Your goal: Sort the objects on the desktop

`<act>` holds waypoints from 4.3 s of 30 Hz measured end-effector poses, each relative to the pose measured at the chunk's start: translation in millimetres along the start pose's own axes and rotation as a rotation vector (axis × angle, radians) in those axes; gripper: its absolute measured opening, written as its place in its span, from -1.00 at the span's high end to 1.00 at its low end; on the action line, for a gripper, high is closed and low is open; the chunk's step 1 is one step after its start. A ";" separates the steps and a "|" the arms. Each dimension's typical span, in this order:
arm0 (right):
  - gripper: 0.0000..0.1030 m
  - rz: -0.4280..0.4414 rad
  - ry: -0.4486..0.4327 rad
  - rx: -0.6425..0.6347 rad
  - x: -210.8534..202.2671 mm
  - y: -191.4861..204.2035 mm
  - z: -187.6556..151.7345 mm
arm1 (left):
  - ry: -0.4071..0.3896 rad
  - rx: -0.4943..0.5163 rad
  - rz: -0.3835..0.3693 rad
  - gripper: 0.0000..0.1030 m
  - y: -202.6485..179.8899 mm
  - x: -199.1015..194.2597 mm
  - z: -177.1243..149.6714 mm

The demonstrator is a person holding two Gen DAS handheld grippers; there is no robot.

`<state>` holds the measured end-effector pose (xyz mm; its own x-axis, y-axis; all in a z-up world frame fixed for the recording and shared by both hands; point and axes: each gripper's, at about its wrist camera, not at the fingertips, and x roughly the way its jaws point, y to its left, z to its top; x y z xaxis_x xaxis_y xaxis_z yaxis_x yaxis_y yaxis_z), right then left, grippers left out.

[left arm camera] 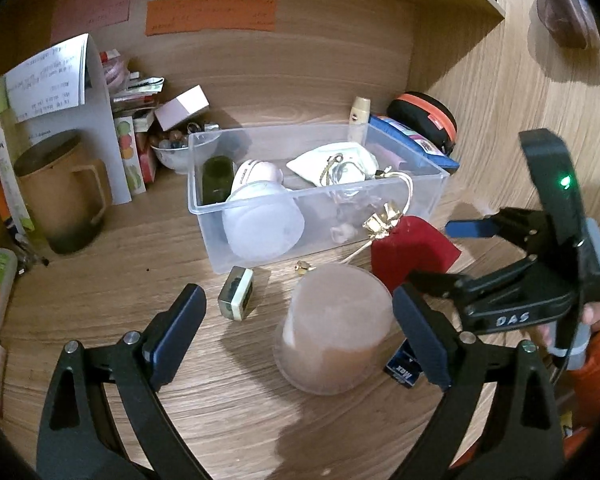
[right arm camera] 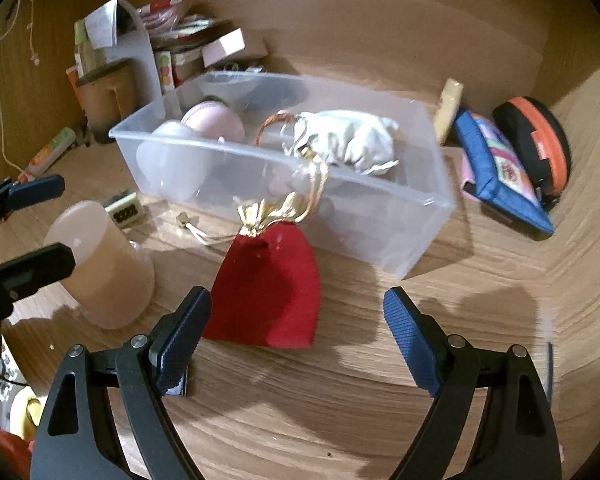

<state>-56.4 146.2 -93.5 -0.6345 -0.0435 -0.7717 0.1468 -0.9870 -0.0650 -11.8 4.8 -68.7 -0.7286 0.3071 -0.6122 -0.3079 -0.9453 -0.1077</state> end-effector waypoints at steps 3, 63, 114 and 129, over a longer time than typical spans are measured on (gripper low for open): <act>-0.67 0.015 0.016 -0.008 8.8 2.4 -0.2 | 0.002 -0.007 -0.004 -0.85 -0.5 -0.8 -0.6; 0.83 0.100 -0.194 -0.095 -38.3 15.2 6.6 | 0.011 -0.003 0.071 -0.09 -12.8 20.4 -6.2; 0.21 0.187 -0.008 -0.094 42.0 50.0 25.9 | -0.043 -0.090 0.093 -0.09 29.3 2.3 -6.9; 0.48 0.204 -0.133 -0.110 -7.2 51.1 29.0 | -0.086 -0.103 0.108 -0.09 36.4 -8.0 8.8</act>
<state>-66.4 91.5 -73.0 -0.6764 -0.2671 -0.6864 0.3588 -0.9334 0.0096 -22.5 -31.1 -60.8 -0.8048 0.2073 -0.5561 -0.1642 -0.9782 -0.1270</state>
